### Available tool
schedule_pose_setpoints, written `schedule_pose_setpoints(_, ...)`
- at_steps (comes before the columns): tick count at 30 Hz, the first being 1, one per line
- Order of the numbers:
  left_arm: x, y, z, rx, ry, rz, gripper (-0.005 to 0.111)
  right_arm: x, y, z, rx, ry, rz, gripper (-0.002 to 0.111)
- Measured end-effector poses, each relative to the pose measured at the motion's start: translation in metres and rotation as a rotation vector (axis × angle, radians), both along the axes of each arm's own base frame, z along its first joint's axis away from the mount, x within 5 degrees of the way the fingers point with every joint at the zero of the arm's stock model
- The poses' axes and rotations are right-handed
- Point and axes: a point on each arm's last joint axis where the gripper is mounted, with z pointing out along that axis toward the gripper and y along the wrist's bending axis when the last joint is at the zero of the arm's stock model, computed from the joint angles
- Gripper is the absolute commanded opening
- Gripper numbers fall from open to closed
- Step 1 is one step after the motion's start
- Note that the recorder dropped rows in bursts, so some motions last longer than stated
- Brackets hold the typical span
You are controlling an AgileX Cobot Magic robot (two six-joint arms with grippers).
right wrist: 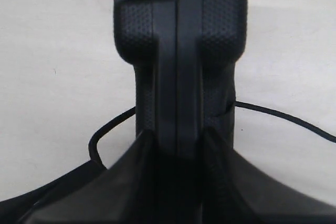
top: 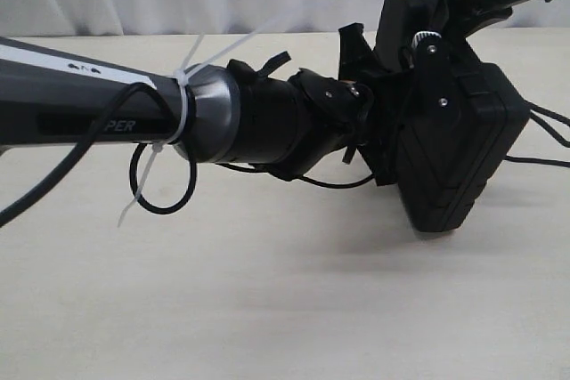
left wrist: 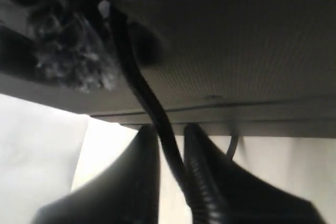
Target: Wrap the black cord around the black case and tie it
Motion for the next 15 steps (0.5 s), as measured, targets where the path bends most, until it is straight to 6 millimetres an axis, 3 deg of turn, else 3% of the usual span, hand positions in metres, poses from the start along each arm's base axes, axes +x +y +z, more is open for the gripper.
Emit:
schedule_pose_setpoints(5, 0.0, -0.001, 0.002, -0.001, -0.024, -0.018, 0.0, 0.0, 0.0, 0.0, 0.0, 0.0, 0.0, 0.004)
schedule_pose_setpoints(15, 0.012, 0.01, 0.01, -0.044, -0.112, 0.172, 0.0, 0.0, 0.0, 0.0, 0.0, 0.0, 0.0, 0.004)
